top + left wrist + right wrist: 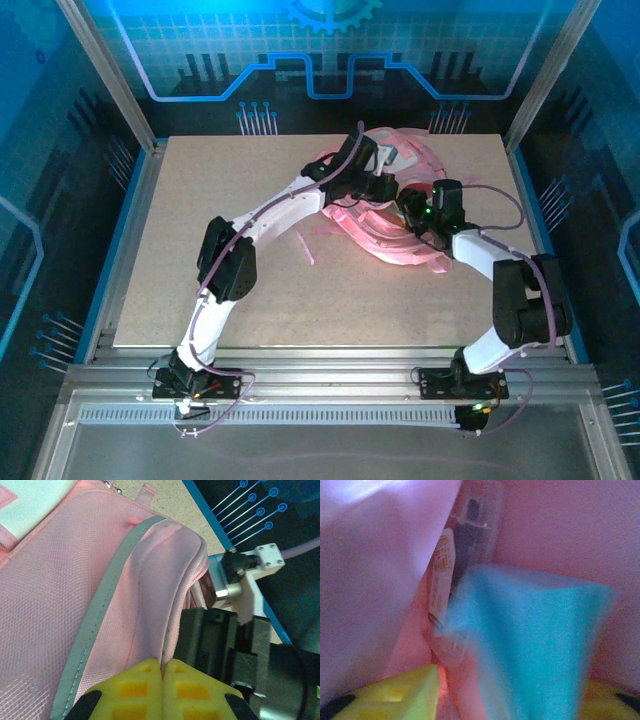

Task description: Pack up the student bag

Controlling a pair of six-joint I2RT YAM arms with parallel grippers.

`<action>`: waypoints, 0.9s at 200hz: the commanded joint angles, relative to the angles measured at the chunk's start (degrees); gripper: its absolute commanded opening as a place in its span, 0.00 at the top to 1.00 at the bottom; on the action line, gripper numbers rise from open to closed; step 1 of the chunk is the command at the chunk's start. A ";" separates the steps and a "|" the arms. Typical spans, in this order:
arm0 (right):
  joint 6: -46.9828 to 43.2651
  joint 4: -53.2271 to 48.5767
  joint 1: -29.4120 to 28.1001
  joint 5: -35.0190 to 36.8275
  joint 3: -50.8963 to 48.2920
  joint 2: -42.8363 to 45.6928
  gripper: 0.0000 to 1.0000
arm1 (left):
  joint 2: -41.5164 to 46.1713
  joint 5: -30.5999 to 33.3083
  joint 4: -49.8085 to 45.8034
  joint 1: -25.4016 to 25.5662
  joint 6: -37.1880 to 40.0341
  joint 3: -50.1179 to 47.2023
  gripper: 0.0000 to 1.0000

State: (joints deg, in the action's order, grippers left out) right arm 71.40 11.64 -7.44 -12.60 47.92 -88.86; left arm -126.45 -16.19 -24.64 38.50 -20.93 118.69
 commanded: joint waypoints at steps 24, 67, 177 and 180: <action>-12.33 -19.15 5.12 1.78 2.09 7.01 0.28 | 4.31 -1.12 3.87 -0.72 -2.65 0.20 1.00; -19.26 -24.36 7.35 1.42 3.80 9.62 0.49 | 4.11 -1.81 3.92 -0.72 -3.06 0.25 1.00; -20.01 -10.74 2.96 -6.42 8.45 -2.48 0.83 | 5.90 -3.16 4.57 -0.50 -4.38 -2.73 1.00; -20.41 -11.58 2.92 -6.09 8.50 -2.07 0.83 | 5.79 -3.16 4.56 -0.48 -4.31 -2.81 1.00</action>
State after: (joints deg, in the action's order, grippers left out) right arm 54.61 -2.50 -3.73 -16.60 53.23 -91.66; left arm -125.71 -16.80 -23.64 38.28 -23.92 116.64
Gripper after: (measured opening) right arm 0.164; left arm 0.039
